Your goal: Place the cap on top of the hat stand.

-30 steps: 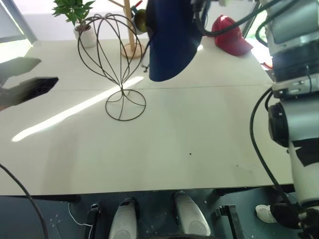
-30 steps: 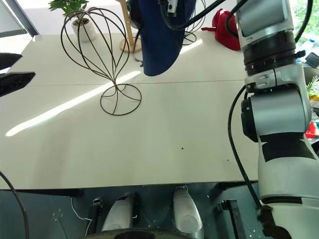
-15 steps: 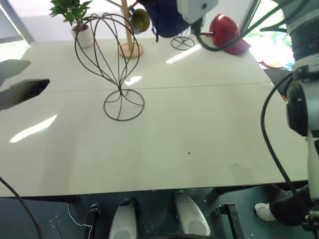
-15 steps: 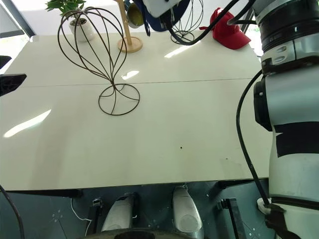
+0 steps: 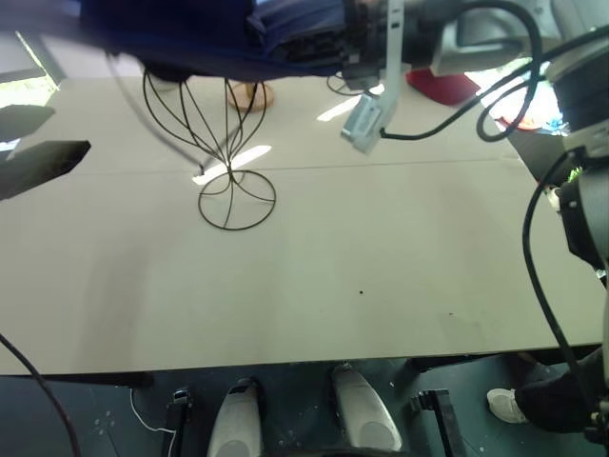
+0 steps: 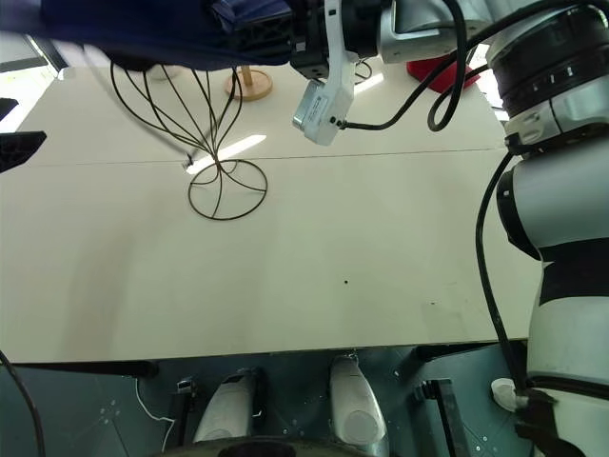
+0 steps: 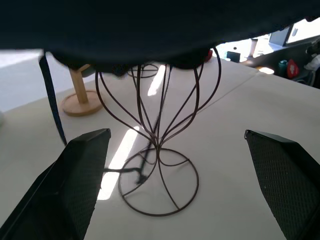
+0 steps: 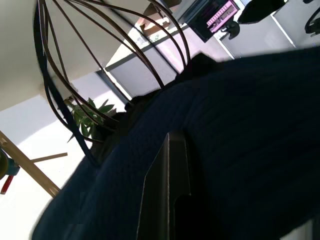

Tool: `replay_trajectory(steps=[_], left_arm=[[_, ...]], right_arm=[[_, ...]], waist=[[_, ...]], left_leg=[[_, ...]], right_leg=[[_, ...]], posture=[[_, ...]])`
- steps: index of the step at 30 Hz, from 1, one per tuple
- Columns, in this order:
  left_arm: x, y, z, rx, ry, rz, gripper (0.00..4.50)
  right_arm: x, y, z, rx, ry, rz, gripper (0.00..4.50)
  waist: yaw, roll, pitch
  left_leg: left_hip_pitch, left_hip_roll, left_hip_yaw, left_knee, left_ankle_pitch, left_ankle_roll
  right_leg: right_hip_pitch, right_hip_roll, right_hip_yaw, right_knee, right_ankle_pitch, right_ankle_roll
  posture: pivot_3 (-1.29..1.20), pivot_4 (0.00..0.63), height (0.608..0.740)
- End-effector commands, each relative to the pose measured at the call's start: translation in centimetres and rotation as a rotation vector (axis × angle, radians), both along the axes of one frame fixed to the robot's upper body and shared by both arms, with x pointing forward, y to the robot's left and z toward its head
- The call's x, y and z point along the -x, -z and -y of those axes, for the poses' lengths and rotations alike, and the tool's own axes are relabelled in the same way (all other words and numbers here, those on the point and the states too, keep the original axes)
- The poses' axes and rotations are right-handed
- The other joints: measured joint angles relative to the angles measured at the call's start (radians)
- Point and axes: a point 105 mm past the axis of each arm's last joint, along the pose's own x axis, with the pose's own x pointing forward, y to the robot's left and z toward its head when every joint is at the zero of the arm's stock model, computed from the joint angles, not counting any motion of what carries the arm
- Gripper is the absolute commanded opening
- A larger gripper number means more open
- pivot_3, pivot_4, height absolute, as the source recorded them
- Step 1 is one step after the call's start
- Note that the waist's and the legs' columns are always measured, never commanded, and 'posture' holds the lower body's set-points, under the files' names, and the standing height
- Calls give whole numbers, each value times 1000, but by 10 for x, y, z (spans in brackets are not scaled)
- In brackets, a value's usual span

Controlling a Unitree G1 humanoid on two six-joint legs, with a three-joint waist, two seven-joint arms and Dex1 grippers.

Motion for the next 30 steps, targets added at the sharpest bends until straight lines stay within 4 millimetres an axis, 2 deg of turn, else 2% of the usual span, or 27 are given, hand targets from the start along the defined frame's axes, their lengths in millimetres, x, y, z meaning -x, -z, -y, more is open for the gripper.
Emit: replay_trajectory(steps=[1, 8, 11, 14, 19, 22, 25, 30], left_arm=[[10, -15, -1, -31, -14, 63, 4500], [19, -20, -5, -36, -30, 66, 4500], [26, -20, -7, -45, -42, 51, 4500], [38, -22, -11, -48, -56, 39, 4500], [65, -37, -21, 11, -73, 35, 4500], [65, -33, -24, -32, -104, 19, 4500], [64, -28, -19, -46, -86, 7, 4500], [63, -24, -16, -56, -78, -7, 4500]], right_arm=[[-2, -8, 10, -52, 11, 34, 16], [-18, 21, 27, -149, 72, -183, 16], [-24, 31, 31, -165, 103, -208, 16], [-27, 38, 30, -179, 110, -226, 16], [-31, 43, 28, -193, 118, -228, 16], [-35, 52, 27, -200, 130, -265, 16], [-37, 68, 24, -194, 130, -309, 16], [-41, 77, 20, -210, 142, -337, 16]], waist=[[1, 0, 0], [-2, -1, -1], [-3, -1, -1], [-7, -1, -1], [-19, -1, -1], [-20, -1, -1], [-20, -3, -2], [-21, -3, -1]], left_leg=[[0, 0, 0, 0, 0, 0], [1, 0, -1, 2, 0, 0], [1, 0, -1, 4, 0, 0], [1, 0, -2, 4, 0, 0], [1, -1, -3, 4, 0, 0], [3, -1, -3, 4, 0, 0], [5, -1, -3, 4, 0, 0], [6, -1, -3, 4, 0, 0]], right_leg=[[0, 0, 0, 0, 0, 1], [2, 0, 0, 0, 2, 3], [3, 0, 0, 1, 2, 3], [3, 0, 0, 2, 2, 3], [3, 1, -1, 4, 1, 3], [4, 0, -1, 4, 0, 1], [6, 0, -1, 4, 0, -1], [8, 0, -1, 5, 0, 0]], posture=[[0, 150, 739], [0, 150, 739], [0, 150, 739], [0, 150, 739], [0, 150, 739], [0, 150, 739], [0, 150, 739], [0, 150, 739]])
